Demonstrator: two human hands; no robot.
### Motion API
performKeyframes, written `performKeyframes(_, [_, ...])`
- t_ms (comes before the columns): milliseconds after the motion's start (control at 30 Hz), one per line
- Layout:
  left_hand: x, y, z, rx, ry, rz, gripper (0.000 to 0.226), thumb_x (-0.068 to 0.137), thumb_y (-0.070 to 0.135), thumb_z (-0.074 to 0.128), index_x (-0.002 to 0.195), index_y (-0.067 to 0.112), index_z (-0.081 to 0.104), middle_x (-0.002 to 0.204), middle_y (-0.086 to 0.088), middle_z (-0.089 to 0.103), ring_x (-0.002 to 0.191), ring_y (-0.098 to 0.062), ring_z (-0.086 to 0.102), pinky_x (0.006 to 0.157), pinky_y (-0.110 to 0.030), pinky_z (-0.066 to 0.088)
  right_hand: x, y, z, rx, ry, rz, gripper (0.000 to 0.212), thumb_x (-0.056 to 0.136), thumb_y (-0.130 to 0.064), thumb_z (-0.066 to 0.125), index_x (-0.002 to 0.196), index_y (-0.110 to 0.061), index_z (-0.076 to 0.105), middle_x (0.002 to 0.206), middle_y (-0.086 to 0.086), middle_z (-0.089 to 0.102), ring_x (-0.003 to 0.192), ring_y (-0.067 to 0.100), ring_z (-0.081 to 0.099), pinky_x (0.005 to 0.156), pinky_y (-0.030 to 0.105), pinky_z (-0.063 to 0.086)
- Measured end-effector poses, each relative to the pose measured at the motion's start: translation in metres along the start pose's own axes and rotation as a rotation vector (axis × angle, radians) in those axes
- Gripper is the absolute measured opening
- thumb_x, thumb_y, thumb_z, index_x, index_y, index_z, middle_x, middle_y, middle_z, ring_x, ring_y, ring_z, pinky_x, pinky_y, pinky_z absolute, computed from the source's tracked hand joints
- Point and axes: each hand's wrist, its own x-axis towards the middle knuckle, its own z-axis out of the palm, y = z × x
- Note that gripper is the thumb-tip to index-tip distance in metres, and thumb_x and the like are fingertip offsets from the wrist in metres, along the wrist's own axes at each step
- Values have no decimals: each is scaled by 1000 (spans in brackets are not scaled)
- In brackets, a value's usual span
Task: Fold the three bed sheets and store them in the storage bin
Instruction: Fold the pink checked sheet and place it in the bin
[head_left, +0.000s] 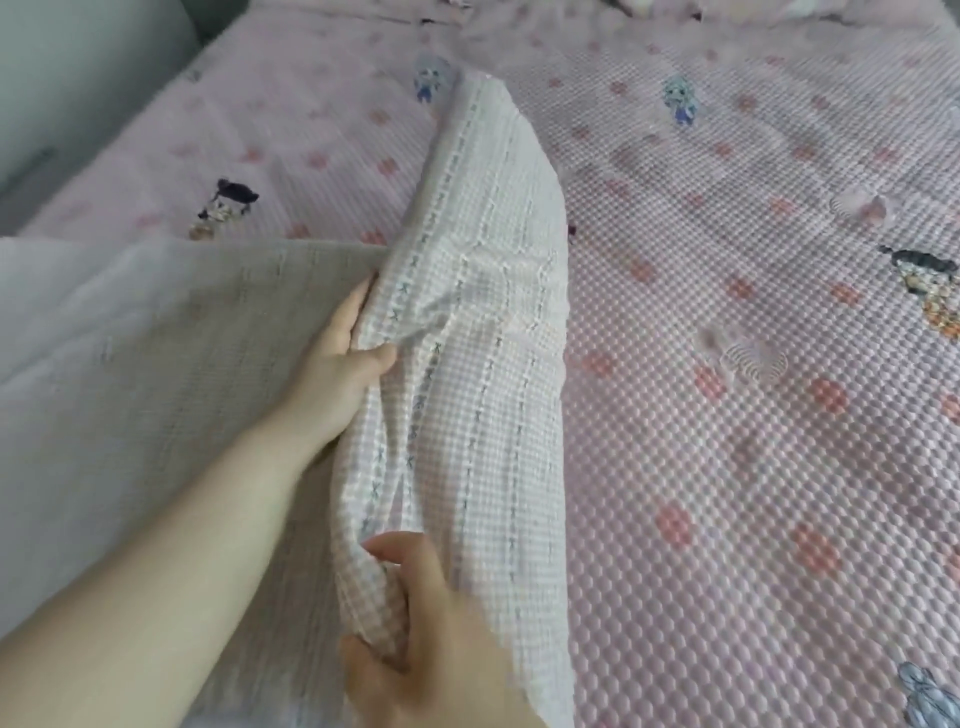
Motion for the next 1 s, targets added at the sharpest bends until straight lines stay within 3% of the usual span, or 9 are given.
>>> performKeyframes(67, [0, -19, -42, 19, 59, -43, 63, 91, -5, 43, 142, 29, 26, 126, 10, 48, 108, -8, 51, 83, -15, 39, 19, -3, 30, -20, -57, 12, 50, 81, -30, 52, 112, -53, 21, 99, -9, 62, 95, 12, 59, 73, 11, 38])
performKeyframes(233, [1, -101, -119, 134, 238, -362, 62, 96, 7, 42, 147, 27, 13, 144, -9, 38, 125, -22, 42, 108, -37, 27, 58, 12, 92, -240, -252, -80, 43, 83, -31, 45, 125, -39, 40, 89, -16, 53, 106, 19, 55, 96, 24, 37])
performKeyframes(333, [-14, -136, -120, 93, 282, -510, 63, 91, 13, 54, 145, 13, 22, 139, -15, 44, 127, -27, 42, 104, -34, 30, 63, 50, 88, -439, 337, -154, 34, 70, -37, 45, 103, -29, 48, 95, -8, 62, 90, 10, 52, 77, 16, 43])
performKeyframes(467, [-22, -150, -109, 206, 220, -526, 66, 76, 29, 73, 132, 12, 42, 116, -6, 55, 111, -23, 51, 91, -29, 35, 62, 86, 50, -345, 792, 330, 54, 74, -38, 61, 120, -11, 50, 115, 18, 59, 111, 26, 47, 95, 28, 27])
performKeyframes(600, [-18, -154, -107, 256, 265, -531, 63, 81, 40, 65, 132, 11, 43, 128, -9, 53, 118, -29, 49, 92, -31, 36, 64, 89, 26, -107, 660, 594, 71, 77, -34, 69, 134, -8, 36, 120, 5, 51, 113, 25, 47, 94, 38, 37])
performKeyframes(733, [-10, -151, -110, 190, 218, -578, 65, 87, 53, 49, 138, 14, 37, 138, -9, 44, 129, -28, 39, 99, -33, 31, 73, 91, 11, 64, 456, 588, 33, 86, -27, 60, 112, -13, 46, 98, -2, 58, 79, 13, 56, 65, 27, 44])
performKeyframes(800, [-6, -149, -109, 173, 165, -597, 59, 91, 48, 42, 139, 14, 37, 143, -8, 40, 131, -28, 37, 105, -36, 29, 71, 87, 0, 105, 455, 530, 13, 85, -20, 62, 91, -19, 50, 90, 0, 61, 73, 8, 57, 54, 16, 45])
performKeyframes(867, [-6, -152, -103, 149, 75, -567, 54, 92, 43, 44, 137, 14, 40, 142, -5, 43, 131, -25, 39, 106, -35, 29, 63, 85, -14, 89, 521, 481, 18, 84, -15, 62, 78, -24, 48, 80, -2, 60, 68, 8, 56, 45, 11, 42])
performKeyframes(1000, [-4, -147, -89, -68, -70, -648, 78, 72, 60, 59, 136, 18, 43, 144, 1, 41, 134, -19, 36, 115, -38, 21, 44, 104, -34, 180, 573, 561, 9, 84, -14, 63, 85, -18, 55, 84, 6, 63, 71, 15, 60, 53, 21, 48])
